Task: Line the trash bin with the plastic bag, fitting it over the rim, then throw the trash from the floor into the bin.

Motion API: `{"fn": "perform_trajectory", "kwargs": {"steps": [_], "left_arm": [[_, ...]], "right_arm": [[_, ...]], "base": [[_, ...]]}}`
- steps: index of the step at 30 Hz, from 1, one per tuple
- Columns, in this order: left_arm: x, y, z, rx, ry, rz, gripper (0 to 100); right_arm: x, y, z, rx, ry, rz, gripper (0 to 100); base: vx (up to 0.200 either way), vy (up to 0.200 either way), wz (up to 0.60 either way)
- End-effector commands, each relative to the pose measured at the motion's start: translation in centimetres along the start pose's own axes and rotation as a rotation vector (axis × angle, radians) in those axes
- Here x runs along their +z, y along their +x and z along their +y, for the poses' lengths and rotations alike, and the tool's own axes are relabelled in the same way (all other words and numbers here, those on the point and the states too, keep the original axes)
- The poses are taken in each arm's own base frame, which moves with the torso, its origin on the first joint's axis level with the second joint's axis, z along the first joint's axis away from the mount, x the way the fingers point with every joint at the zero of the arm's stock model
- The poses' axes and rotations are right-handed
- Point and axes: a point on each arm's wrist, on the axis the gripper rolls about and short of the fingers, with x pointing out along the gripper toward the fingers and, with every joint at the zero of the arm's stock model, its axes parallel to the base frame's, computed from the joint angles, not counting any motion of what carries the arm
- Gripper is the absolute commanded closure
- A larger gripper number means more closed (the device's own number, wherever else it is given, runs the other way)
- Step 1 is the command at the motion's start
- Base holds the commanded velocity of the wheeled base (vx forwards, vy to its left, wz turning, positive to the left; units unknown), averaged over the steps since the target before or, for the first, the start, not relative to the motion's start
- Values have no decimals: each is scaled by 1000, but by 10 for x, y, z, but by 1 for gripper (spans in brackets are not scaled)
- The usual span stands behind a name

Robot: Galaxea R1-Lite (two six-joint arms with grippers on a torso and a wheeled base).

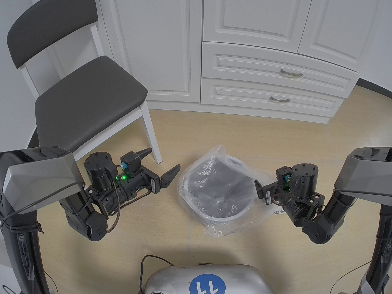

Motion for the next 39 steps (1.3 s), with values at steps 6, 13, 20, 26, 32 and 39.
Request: {"fn": "perform_trajectory", "kwargs": {"steps": [6, 13, 20, 26, 32, 39], "left_arm": [[-1, 0, -1, -2, 0, 2, 0], [-1, 1, -1, -2, 0, 0, 0], [-1, 1, -1, -2, 0, 0, 0], [-1, 2, 0, -2, 0, 0, 0], [-3, 2, -1, -2, 0, 5, 0], [-4, 1, -1, -3, 1, 8, 0]], "right_arm": [[-23, 28, 28, 9, 3, -35, 0], [-17, 50, 22, -56, 45, -81, 0], [-27, 62, 32, -51, 60, -94, 0], [-15, 77, 41, -60, 165, -193, 0], [-10, 100, 45, -126, 224, -290, 0], [5, 116, 50, -164, 284, -373, 0]], "base": [[0, 0, 0], [0, 0, 0], [0, 0, 0], [0, 0, 0], [0, 0, 0], [0, 0, 0]]}}
